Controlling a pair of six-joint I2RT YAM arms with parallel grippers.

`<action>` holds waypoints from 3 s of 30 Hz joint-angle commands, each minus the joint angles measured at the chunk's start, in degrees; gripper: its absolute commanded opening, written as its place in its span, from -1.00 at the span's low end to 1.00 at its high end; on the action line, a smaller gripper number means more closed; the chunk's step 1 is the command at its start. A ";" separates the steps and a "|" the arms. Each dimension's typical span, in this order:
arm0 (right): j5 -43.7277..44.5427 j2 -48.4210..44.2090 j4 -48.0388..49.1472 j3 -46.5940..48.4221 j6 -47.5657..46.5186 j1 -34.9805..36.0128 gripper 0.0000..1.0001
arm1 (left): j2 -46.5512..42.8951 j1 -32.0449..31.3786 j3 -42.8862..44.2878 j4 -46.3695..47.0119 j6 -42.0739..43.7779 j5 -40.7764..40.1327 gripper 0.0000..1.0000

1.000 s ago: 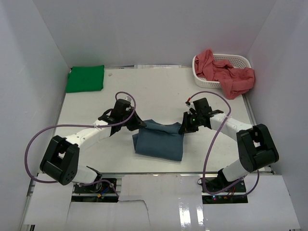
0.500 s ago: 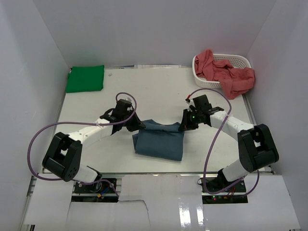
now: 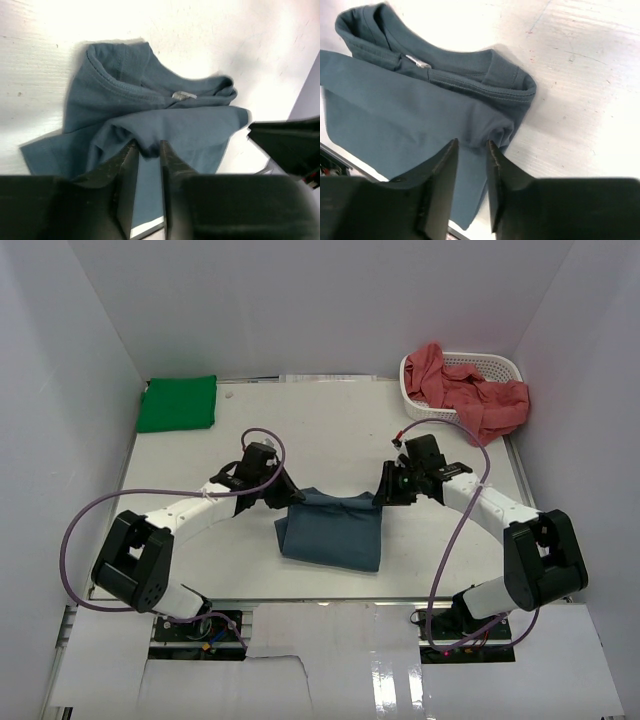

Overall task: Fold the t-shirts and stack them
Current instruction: Fold the long partially folded tshirt into a neat square

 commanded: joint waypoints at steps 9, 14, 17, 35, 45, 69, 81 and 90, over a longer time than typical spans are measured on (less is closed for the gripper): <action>2.30 -4.67 2.28 0.67 -0.11 -0.17 0.13 | -3.29 0.21 4.15 0.13 -0.21 -7.23 0.53; -3.83 -7.13 5.09 -0.91 0.24 -0.17 0.13 | -7.96 0.21 5.82 1.01 3.83 -7.59 0.53; -10.87 -6.69 8.25 -2.66 2.26 0.09 0.11 | -9.10 0.12 5.48 3.02 5.76 -0.94 0.48; -27.93 7.89 33.99 -6.89 14.03 7.03 -0.85 | -14.55 -2.60 -17.20 21.75 9.63 22.38 -1.00; -29.52 17.30 43.42 -6.10 18.79 11.25 -0.85 | -10.69 -3.84 -18.78 25.44 11.40 24.32 -1.00; -27.05 25.73 44.65 -1.00 14.22 11.87 -0.85 | 9.18 -4.01 -31.78 46.37 11.39 19.22 -1.00; -23.45 31.63 39.73 9.36 8.50 8.27 -0.84 | 3.73 -4.01 -37.15 46.01 11.39 18.52 -1.00; -22.22 36.90 29.72 23.78 2.00 5.98 -0.83 | 0.57 -4.01 -36.63 43.21 11.04 18.25 -1.00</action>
